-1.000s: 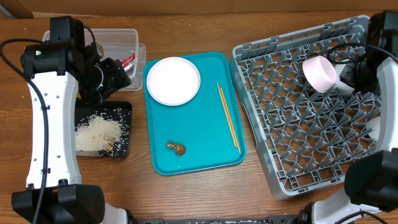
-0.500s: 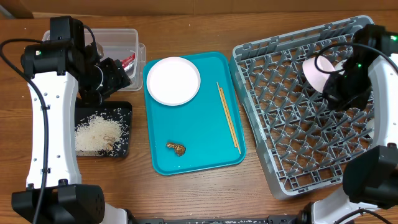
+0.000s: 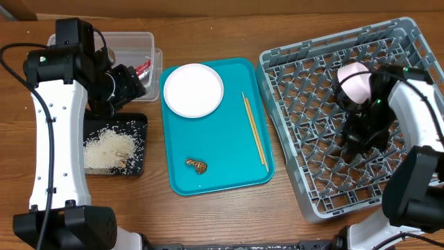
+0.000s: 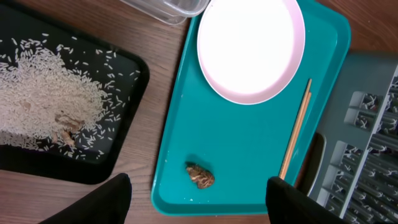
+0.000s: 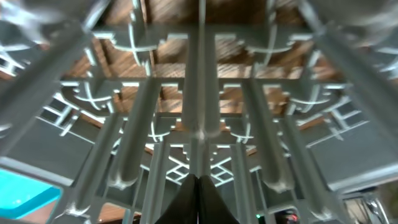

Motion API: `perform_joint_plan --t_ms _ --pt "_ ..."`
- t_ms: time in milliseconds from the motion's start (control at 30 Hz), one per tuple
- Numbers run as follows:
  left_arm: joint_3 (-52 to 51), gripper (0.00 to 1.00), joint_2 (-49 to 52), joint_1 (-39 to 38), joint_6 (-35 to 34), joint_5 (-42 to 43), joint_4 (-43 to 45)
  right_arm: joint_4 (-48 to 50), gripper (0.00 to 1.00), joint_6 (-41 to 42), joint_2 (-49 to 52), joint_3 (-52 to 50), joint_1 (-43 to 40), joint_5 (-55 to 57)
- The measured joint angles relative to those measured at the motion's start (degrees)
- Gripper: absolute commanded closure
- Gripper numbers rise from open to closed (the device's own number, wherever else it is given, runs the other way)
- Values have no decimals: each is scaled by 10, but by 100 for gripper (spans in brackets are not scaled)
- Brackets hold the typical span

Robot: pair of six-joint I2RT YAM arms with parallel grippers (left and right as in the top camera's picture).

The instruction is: Sort waste into correct bins and load items into the dishwasher

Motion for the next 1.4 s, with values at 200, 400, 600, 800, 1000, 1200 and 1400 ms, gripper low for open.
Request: perform_joint_plan --t_ms 200,400,600,800,1000,1200,1400 --pt "0 29 0 0 0 0 0 32 96 -3 0 -32 26 -33" --pt "0 29 0 0 0 0 1 73 96 -2 0 -32 51 -34" --pt "0 29 0 0 0 0 0 89 96 3 0 -32 68 -53" --pt "0 28 0 0 0 0 0 88 96 7 0 -32 69 -61" --pt "0 28 0 0 0 0 -1 70 96 9 0 -32 69 -56" --pt "0 28 0 0 0 0 -1 39 96 9 0 -32 69 -15" --pt "0 28 0 0 0 0 -1 26 96 9 0 -32 69 7"
